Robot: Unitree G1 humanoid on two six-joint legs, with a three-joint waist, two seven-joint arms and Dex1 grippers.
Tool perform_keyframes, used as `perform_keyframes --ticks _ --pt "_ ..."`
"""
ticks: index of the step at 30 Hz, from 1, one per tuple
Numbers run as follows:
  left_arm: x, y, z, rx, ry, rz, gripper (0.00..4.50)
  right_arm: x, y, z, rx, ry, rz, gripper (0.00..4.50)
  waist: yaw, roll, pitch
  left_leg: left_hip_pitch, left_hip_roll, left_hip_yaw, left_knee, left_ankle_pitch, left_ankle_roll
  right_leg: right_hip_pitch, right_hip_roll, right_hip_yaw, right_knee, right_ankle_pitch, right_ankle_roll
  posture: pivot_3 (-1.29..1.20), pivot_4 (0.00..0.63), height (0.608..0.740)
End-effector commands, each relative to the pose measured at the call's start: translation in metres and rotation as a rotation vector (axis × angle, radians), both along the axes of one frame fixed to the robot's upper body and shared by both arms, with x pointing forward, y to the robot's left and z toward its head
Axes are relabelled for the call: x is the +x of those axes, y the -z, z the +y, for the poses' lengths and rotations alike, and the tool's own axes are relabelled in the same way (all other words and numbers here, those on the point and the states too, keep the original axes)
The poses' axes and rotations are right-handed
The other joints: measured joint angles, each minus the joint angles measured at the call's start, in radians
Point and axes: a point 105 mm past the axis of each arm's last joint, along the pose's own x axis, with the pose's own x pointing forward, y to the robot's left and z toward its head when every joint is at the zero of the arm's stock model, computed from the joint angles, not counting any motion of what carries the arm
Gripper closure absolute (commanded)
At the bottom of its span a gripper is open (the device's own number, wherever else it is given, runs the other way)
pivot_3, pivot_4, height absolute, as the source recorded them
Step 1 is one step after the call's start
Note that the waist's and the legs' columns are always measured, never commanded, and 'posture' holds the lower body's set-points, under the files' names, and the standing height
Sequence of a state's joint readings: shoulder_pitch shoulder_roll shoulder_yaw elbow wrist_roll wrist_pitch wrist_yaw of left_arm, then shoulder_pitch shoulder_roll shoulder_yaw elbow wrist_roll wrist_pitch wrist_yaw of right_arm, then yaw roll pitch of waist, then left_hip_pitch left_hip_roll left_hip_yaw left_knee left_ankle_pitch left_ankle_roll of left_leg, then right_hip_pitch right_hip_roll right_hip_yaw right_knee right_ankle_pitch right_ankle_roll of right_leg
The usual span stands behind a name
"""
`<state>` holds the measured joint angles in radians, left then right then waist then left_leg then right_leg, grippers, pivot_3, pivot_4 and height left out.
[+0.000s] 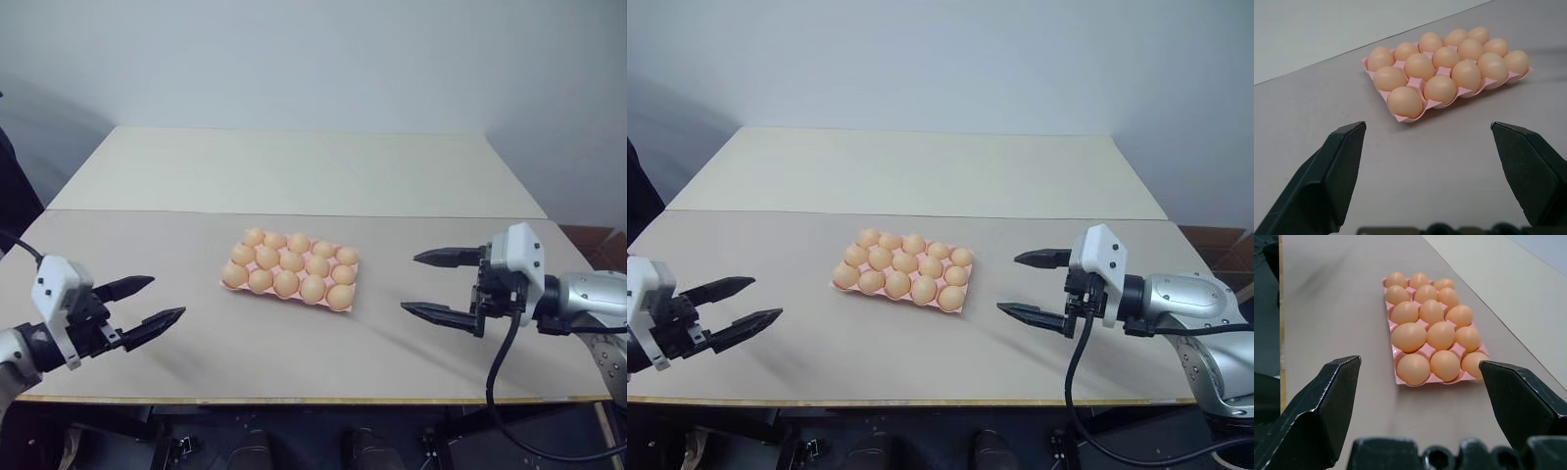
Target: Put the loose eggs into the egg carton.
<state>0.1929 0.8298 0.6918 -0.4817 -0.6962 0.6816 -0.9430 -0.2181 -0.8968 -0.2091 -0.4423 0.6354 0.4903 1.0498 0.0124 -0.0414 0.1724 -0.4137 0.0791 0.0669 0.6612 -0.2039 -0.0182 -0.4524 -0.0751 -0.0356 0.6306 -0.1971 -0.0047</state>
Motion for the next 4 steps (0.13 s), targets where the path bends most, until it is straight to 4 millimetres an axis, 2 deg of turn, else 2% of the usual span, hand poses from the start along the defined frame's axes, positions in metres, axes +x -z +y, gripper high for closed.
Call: perform_keyframes --ticks 1,4 --pt "-0.0044 -0.0078 -0.0028 0.028 0.001 -0.029 0.04 -0.0033 -0.0093 -0.0006 -0.004 -0.016 -0.040 0.00 -0.001 0.000 0.000 0.000 0.000 0.000 0.000 0.000 0.000 0.000 0.000 0.000 0.000 0.000 0.000 0.00 0.150 0.740" --pt "-0.0048 -0.0066 -0.0031 0.029 0.001 -0.013 0.04 -0.0030 -0.0105 -0.0012 -0.006 -0.018 -0.040 0.00 -0.001 0.000 0.000 0.000 0.000 0.000 0.000 0.000 0.000 0.000 0.000 0.000 0.000 0.000 0.000 0.00 0.150 0.740"
